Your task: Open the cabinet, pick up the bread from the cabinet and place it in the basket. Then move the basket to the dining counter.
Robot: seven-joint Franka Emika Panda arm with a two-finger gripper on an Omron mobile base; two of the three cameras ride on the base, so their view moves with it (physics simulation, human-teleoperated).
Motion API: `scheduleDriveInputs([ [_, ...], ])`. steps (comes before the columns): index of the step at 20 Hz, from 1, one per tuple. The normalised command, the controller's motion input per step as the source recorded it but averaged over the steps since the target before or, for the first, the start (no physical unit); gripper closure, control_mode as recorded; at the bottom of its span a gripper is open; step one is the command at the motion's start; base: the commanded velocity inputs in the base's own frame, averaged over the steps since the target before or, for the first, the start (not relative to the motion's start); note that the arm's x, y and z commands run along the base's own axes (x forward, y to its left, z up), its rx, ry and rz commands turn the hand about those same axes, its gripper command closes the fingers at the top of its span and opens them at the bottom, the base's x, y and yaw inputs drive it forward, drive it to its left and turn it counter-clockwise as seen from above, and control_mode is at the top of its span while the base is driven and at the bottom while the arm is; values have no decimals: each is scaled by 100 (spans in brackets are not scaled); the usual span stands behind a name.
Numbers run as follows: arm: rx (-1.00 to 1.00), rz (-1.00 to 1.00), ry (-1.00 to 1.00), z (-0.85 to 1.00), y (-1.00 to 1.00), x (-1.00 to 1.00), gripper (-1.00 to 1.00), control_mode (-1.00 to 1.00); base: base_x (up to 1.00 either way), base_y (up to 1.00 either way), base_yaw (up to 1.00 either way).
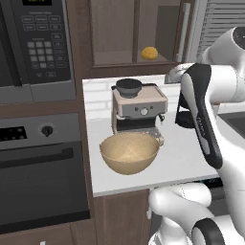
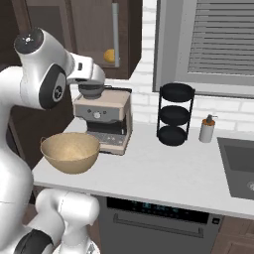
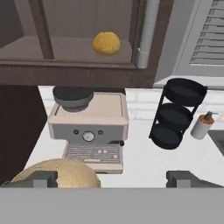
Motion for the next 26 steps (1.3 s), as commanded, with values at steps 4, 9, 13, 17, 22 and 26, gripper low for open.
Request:
scheduleDriveInputs([
  [4,0,0,-12,58,-18,2,-100,-100,0,0,0],
  [9,0,0,-5,35,-19,22,-100,-100,0,0,0],
  [13,0,0,0,13,-31,19,-100,-100,0,0,0],
  [17,0,0,-1,0,-28,42,-100,-100,0,0,0],
  [22,1,0,-11,0,-1,66,-100,-100,0,0,0],
  [26,0,0,-4,0,-2,69,-100,-100,0,0,0],
])
